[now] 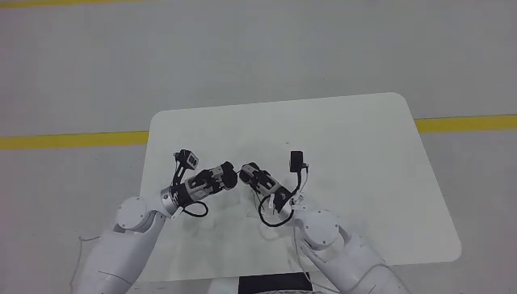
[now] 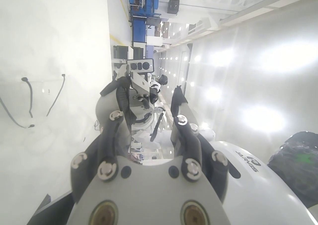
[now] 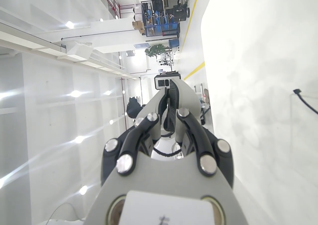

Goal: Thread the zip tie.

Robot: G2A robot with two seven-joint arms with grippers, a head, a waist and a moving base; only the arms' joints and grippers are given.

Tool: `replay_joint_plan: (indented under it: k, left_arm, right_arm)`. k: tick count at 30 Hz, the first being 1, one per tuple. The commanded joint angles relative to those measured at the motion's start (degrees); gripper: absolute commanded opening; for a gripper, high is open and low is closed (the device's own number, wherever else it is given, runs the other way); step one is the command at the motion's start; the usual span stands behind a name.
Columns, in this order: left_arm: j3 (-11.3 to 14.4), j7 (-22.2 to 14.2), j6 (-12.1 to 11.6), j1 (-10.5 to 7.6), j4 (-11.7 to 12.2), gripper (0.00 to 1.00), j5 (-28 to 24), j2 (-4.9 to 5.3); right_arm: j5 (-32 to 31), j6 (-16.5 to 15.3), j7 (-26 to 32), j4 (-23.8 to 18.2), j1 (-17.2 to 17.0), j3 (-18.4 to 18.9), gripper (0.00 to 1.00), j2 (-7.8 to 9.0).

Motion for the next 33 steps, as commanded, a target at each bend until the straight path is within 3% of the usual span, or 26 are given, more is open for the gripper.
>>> replay_joint_plan:
  k: [1,33]
  left_arm:
    - [0.02,0.13,0.0,0.03,-0.06,0.35,0.05,0.04]
    - [0.87,1.0,-0.51,-0.39,0.24,0.26,0.11,0.53]
  right_arm:
    - [-0.42,0.03,-0.04,-0.1,0.0,-0.04,0.0,-0.03]
    - [-6.69,-0.73,0.87,-0.86,-0.05,-0.35,0.0,-0.35]
